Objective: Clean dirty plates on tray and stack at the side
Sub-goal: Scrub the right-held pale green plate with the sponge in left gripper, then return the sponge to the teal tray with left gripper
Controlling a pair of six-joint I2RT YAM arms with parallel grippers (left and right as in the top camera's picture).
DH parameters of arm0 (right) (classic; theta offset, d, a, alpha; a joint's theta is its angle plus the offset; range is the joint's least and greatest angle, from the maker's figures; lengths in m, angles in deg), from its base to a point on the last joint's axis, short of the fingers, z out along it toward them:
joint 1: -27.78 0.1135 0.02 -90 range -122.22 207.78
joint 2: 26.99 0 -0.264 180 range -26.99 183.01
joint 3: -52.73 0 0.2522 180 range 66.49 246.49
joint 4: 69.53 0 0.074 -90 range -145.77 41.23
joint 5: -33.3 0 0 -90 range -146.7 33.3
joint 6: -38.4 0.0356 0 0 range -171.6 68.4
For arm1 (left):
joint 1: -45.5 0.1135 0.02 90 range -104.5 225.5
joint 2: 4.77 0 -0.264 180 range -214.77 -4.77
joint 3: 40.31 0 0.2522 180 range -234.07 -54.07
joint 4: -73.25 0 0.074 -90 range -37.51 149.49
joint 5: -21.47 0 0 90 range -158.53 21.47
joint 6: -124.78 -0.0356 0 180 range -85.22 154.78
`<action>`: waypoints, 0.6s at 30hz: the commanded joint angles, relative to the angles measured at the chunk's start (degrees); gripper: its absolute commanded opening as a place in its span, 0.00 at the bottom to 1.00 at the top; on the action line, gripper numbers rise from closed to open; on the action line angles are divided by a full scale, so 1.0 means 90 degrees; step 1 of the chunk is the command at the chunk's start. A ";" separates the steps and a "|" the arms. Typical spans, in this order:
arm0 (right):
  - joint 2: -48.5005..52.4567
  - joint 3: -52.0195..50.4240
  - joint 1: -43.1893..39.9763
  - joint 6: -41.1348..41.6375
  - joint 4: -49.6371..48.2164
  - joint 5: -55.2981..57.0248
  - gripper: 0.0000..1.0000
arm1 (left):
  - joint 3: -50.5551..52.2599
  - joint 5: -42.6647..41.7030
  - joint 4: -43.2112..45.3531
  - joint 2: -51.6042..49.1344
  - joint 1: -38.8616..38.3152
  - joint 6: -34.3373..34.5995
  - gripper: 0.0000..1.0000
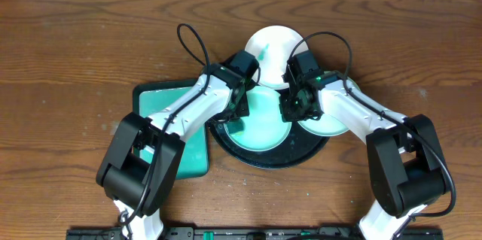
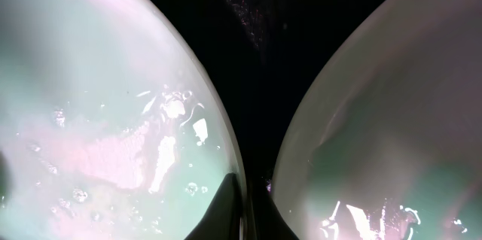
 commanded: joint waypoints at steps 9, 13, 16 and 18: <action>0.0027 0.0039 0.0022 0.0056 -0.0022 0.0187 0.01 | 0.0211 -0.3774 0.1649 -0.0644 -0.0027 -0.0374 0.07; 0.0027 0.0039 0.0022 0.0056 0.0005 0.0185 0.01 | 0.0209 -0.4413 0.1341 -0.0748 -0.0019 -0.0636 0.07; 0.0027 0.0039 0.0022 0.0053 0.0005 0.0182 0.01 | 0.0192 -0.4116 0.0984 -0.0695 0.0080 -0.0634 0.07; 0.0027 0.0039 0.0022 0.0053 0.0002 0.0182 0.04 | 0.0165 -0.3733 0.0663 -0.0415 0.0182 -0.0641 0.07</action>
